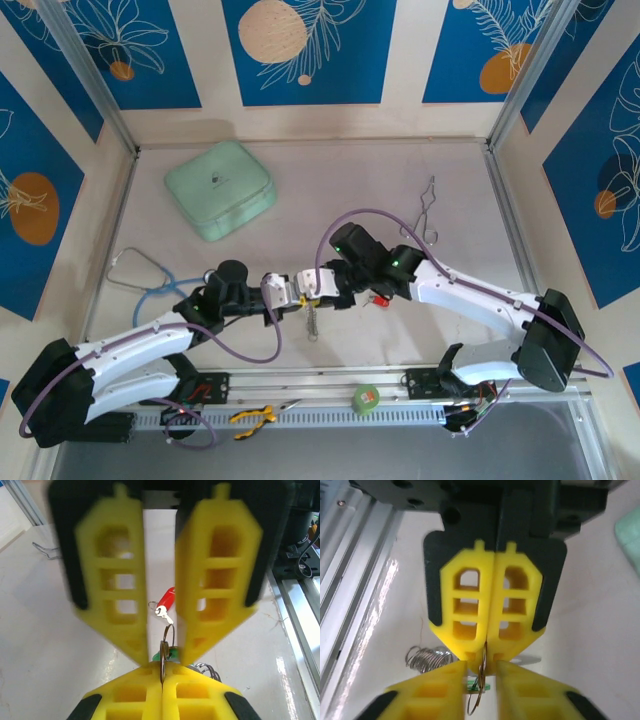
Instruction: Put the keys on the keyring
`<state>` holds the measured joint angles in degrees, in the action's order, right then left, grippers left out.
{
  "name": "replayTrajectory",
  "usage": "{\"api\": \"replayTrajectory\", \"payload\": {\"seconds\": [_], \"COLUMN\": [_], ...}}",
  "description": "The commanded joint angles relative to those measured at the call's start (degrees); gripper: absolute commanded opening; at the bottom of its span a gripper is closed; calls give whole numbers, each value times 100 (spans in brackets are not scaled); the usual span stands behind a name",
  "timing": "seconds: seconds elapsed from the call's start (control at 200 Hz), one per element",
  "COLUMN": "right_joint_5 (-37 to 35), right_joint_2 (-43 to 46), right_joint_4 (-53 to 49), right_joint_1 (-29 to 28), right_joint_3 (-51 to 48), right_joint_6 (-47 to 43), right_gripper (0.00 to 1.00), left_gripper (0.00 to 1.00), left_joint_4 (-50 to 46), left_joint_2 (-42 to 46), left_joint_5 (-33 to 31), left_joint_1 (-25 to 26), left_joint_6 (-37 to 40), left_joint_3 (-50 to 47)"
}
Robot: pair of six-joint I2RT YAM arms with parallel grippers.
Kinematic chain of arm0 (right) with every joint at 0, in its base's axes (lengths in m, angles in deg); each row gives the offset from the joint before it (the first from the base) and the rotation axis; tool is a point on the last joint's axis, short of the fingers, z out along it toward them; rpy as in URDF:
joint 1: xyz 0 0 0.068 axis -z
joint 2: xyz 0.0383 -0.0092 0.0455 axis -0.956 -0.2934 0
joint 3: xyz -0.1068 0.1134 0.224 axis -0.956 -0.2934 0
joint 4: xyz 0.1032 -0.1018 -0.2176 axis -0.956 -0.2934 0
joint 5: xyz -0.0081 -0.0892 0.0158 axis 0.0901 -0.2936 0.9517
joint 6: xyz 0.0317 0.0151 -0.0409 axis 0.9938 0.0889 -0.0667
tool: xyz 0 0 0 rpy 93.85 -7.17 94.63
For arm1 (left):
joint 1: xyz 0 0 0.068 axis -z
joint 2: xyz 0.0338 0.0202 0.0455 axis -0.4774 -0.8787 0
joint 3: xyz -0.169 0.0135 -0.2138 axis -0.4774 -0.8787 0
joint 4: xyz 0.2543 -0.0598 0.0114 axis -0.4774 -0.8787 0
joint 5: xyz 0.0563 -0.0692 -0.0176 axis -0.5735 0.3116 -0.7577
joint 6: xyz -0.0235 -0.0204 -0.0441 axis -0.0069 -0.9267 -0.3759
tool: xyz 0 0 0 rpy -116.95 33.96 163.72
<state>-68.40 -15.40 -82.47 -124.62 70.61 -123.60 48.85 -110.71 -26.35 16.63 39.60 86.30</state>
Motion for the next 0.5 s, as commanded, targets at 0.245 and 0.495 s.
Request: {"api": "replayTrajectory", "payload": {"seconds": [0.245,0.495], "right_joint_5": [1375,1328], "right_joint_2": [681,630], "right_joint_4": [1505,1396], "right_joint_1": [547,578], "right_joint_3": [-1083,-1091], "right_joint_6": [1093,1190], "right_gripper": [30,18], "left_gripper": [0,0], "left_joint_4": [1000,992], "left_joint_2": [140,167], "left_joint_5": [312,271], "left_joint_1": [43,45], "left_joint_6": [-260,-288], "left_joint_3": [-325,-348]}}
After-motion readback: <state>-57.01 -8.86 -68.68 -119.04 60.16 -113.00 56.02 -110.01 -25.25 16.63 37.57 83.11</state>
